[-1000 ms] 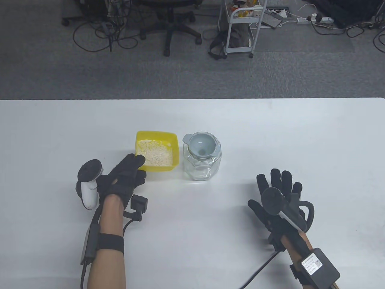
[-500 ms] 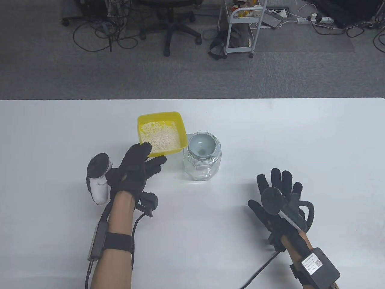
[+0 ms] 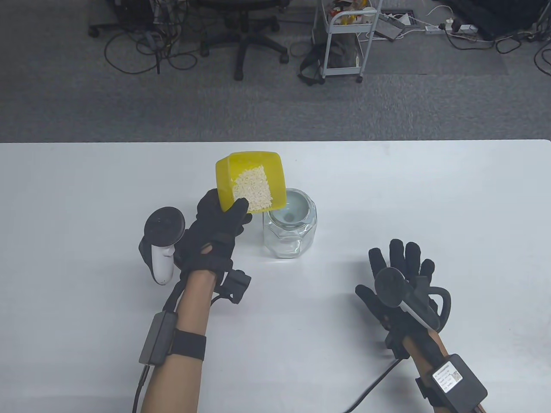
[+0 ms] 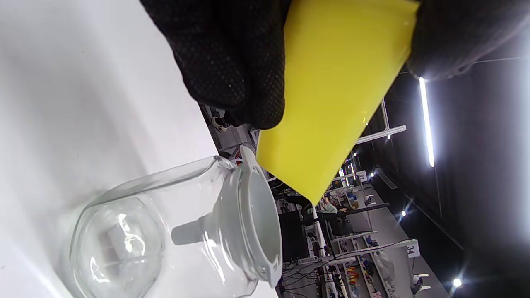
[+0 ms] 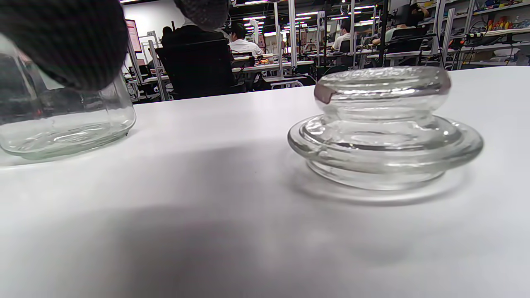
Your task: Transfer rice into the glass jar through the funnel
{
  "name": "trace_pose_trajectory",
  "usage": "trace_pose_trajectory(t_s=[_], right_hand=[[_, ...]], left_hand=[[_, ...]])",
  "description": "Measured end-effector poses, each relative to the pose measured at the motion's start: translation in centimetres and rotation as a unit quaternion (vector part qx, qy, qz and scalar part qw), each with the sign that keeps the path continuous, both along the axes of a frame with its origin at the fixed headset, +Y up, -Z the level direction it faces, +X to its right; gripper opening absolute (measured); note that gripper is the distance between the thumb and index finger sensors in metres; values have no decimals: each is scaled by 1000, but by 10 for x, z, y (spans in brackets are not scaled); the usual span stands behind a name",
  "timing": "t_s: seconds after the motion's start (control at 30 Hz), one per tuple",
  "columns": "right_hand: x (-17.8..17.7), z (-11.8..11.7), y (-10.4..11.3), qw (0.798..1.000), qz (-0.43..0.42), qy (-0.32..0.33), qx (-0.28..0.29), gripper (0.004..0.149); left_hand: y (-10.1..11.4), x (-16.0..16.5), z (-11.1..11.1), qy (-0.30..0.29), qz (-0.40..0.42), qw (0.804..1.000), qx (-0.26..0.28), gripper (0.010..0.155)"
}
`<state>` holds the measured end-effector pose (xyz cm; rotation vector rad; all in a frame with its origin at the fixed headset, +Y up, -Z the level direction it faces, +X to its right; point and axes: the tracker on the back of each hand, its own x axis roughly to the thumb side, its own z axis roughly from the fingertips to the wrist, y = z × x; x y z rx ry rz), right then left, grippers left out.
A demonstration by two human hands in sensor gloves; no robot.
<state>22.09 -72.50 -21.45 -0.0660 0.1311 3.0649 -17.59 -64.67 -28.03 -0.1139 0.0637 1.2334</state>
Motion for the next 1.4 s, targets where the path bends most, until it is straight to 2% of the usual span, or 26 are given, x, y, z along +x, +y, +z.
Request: trace_pose_trajectory(t_s=[0.4,0.5,1.4], right_hand=[[-1,0,0,1000,2,2,-1,86],[-1,0,0,1000,-1,1,3,86],[-2,0,1,1000,-9,10,15,86]], left_hand=[[16,23,-1,4,-100,994,42,97],[15,27,-2,-5,-88,995,40,96],[17,38,-5,-1,-142,988,66,95]])
